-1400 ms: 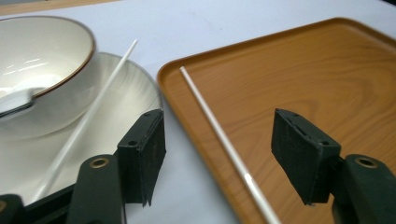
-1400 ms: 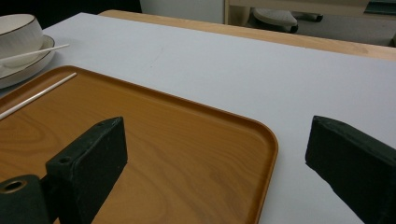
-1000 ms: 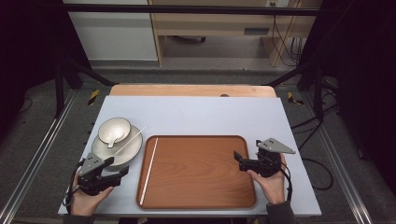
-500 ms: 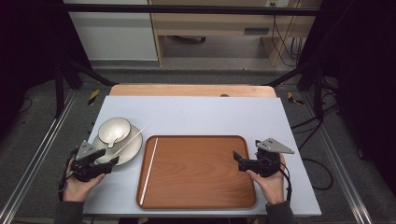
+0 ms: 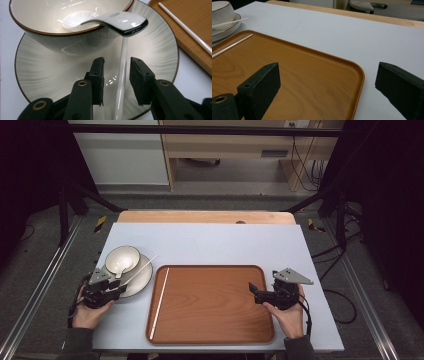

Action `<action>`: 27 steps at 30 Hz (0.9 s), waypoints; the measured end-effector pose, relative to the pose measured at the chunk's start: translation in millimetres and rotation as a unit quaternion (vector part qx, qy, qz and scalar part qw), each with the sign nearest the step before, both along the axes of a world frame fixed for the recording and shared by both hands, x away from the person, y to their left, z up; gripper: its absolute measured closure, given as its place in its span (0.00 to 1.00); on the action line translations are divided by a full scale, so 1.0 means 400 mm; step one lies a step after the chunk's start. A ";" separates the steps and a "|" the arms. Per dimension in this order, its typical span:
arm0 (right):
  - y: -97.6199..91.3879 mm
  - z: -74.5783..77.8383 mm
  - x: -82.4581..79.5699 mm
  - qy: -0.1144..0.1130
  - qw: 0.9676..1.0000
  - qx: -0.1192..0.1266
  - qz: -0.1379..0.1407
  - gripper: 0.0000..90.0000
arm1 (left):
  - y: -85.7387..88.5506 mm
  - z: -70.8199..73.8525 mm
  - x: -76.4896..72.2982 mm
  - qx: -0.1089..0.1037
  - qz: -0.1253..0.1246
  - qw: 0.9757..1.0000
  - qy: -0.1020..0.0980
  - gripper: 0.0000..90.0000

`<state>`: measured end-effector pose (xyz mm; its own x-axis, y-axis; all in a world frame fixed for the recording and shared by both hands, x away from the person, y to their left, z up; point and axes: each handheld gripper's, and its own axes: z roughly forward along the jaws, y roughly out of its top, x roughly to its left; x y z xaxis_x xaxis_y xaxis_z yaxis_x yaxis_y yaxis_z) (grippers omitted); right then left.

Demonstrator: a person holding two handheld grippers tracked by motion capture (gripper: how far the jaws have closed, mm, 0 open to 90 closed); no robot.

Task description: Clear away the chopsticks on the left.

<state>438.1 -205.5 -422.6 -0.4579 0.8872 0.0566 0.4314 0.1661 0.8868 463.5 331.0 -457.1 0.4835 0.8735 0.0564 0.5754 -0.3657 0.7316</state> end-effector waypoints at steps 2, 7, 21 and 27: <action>0.000 -0.001 0.001 0.001 1.000 -0.003 0.000 0.07 | -0.003 -0.004 0.002 -0.002 0.001 1.000 0.001 0.76; 0.005 -0.002 0.001 0.002 1.000 -0.004 0.001 0.07 | -0.007 -0.010 0.006 0.000 -0.005 1.000 0.010 0.83; 0.003 -0.005 0.002 0.004 1.000 -0.007 0.000 0.07 | -0.020 -0.009 -0.002 -0.017 -0.012 1.000 0.015 0.93; 0.003 -0.006 0.003 0.004 1.000 -0.012 0.000 0.07 | -0.020 0.002 -0.017 -0.032 -0.003 0.999 0.007 0.93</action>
<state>439.5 -204.5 -425.1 -0.4573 0.8884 0.0394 0.4388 0.1869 0.8789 456.8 322.9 -456.3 0.4894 0.8720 -0.0056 0.5832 -0.3226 0.7455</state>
